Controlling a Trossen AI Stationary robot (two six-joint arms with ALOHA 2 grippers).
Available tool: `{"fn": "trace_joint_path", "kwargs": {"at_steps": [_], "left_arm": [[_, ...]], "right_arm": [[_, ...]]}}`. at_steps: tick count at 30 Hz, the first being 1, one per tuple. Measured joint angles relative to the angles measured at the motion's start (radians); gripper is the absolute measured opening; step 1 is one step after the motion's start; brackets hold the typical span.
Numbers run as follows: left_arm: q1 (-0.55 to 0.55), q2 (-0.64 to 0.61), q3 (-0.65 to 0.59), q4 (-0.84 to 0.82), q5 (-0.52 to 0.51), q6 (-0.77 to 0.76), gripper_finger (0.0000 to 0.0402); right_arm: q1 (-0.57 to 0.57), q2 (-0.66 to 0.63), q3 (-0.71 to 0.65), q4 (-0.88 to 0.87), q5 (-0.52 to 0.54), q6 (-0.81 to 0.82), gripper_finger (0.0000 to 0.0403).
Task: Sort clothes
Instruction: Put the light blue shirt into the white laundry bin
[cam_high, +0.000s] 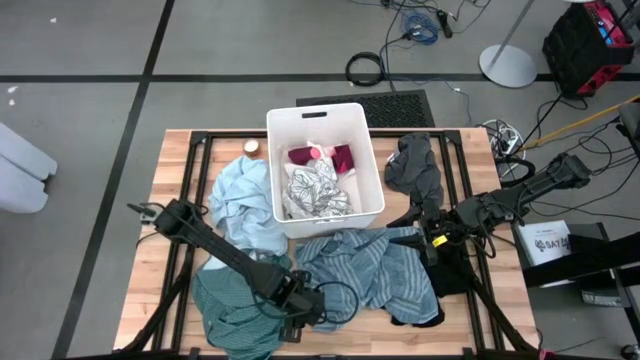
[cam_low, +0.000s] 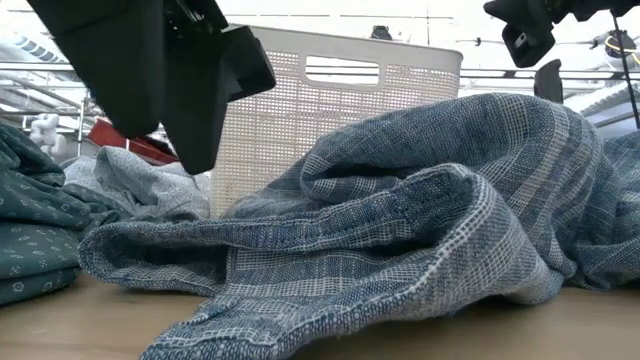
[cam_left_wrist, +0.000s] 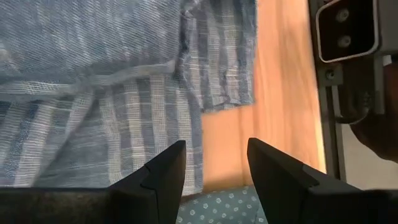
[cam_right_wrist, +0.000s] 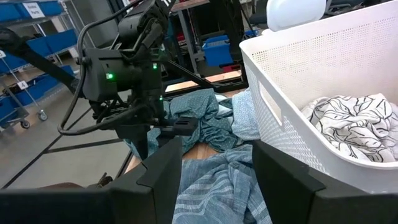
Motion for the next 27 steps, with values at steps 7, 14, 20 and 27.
{"fn": "trace_joint_path", "kwargs": {"at_steps": [7, 14, 20, 27], "left_arm": [[-0.002, 0.044, 0.0, 0.011, -0.053, 0.043, 0.0182], [0.0, 0.078, 0.0, 0.023, -0.028, 0.04, 0.0182], [0.001, 0.02, 0.008, -0.114, -0.016, -0.011, 0.0182], [-0.003, -0.22, 0.008, -0.421, -0.128, -0.165, 0.0182]], "right_arm": [[0.0, 0.0, 0.0, -0.003, 0.0, -0.003, 0.0183], [0.0, 0.0, 0.0, -0.015, 0.0, 0.004, 0.0183], [0.0, 0.0, 0.0, -0.018, 0.0, 0.004, 0.0183], [0.0, 0.0, 0.0, -0.042, 0.0, 0.008, 0.0183]]}}
